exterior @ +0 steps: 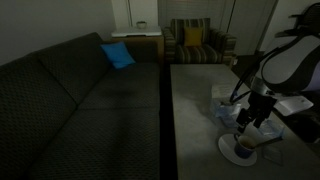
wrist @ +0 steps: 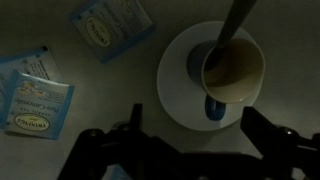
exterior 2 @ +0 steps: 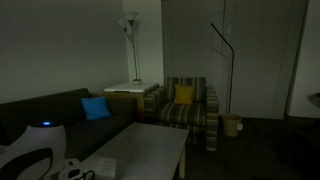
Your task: Take the blue cup and place it on the white plate then take the spoon and put it in the blue cup then remove the spoon from the blue cup and place it on the table
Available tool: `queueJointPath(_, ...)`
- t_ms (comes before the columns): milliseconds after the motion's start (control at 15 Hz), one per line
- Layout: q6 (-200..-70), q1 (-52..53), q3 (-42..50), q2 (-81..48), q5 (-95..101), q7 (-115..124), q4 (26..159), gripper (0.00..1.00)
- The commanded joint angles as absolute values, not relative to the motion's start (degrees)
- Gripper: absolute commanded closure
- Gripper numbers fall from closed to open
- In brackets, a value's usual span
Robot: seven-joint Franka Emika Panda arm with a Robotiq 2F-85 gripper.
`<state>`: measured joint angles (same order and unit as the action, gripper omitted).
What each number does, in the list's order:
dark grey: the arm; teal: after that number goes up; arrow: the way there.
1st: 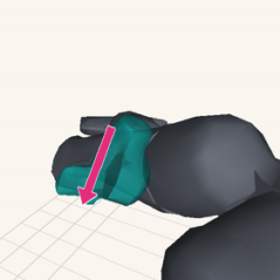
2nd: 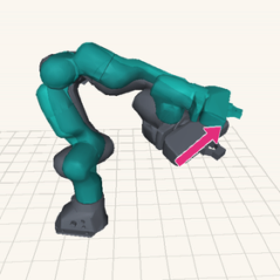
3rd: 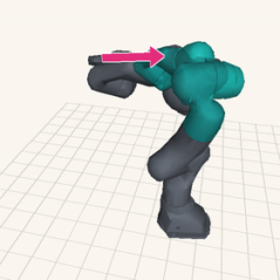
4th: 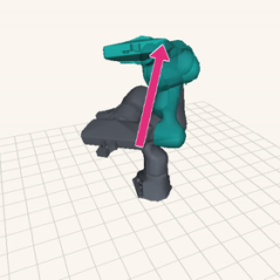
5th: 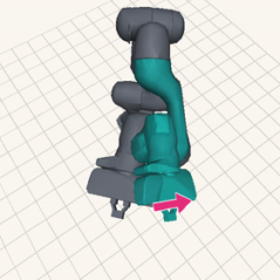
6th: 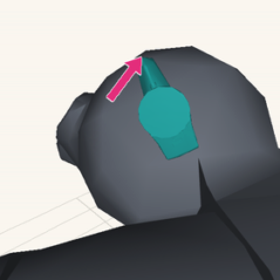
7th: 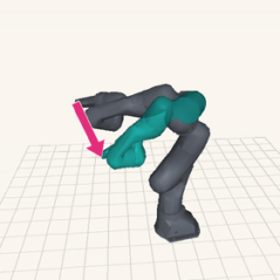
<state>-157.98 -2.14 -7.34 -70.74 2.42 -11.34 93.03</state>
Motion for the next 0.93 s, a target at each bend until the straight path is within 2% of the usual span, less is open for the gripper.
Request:
queueJointPath(0, -150.15, -2.8, -7.32, -68.92, 5.74, -17.41, 92.92, 0.0)
queueJointPath(67, -153.48, -2.48, -7.33, -70.19, 4.11, -14.77, 92.5, 0.0)
queueJointPath(267, -151.67, -2.45, -7.31, -69.71, 4.83, -16.26, 92.41, 0.0)
queueJointPath(867, -139.07, -4.82, -9.99, -68.13, 7.16, -29.67, 92.58, 0.0)
